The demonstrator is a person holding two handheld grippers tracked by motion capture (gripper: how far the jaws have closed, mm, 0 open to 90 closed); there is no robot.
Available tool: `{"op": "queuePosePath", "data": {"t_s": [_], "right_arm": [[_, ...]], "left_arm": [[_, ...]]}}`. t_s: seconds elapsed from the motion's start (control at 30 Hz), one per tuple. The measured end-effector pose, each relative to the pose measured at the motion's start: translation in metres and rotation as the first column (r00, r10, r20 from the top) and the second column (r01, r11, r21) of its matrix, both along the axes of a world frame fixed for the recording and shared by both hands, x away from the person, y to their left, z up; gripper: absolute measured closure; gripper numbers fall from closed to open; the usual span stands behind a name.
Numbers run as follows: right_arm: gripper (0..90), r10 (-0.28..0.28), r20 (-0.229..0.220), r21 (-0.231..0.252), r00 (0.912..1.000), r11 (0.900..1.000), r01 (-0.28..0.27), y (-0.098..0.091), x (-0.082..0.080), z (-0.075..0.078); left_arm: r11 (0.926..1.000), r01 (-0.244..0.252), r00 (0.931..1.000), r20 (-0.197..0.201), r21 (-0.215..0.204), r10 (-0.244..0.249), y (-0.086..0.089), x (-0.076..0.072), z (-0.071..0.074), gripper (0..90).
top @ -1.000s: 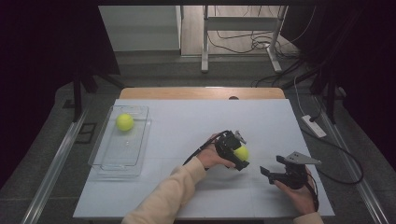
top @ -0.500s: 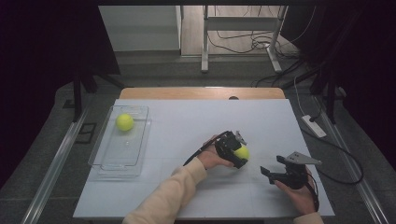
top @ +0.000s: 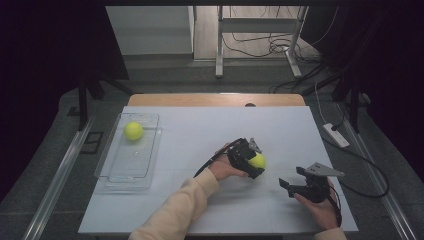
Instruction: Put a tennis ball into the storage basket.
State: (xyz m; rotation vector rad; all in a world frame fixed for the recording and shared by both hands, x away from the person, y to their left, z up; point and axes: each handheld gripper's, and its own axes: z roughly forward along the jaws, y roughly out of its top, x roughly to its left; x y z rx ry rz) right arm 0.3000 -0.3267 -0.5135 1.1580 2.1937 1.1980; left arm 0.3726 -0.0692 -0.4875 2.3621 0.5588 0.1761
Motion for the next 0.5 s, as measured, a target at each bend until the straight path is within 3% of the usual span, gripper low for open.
{"op": "queuePosePath", "data": {"t_s": [0.5], "right_arm": [[14.4,-0.001,0.000,-0.005,1.0000,1.0000,0.001,0.001,0.000,0.000]], "left_arm": [[0.9993,-0.024,0.9994,0.022,-0.030,0.025,0.017,-0.003,0.008,27.2]]}}
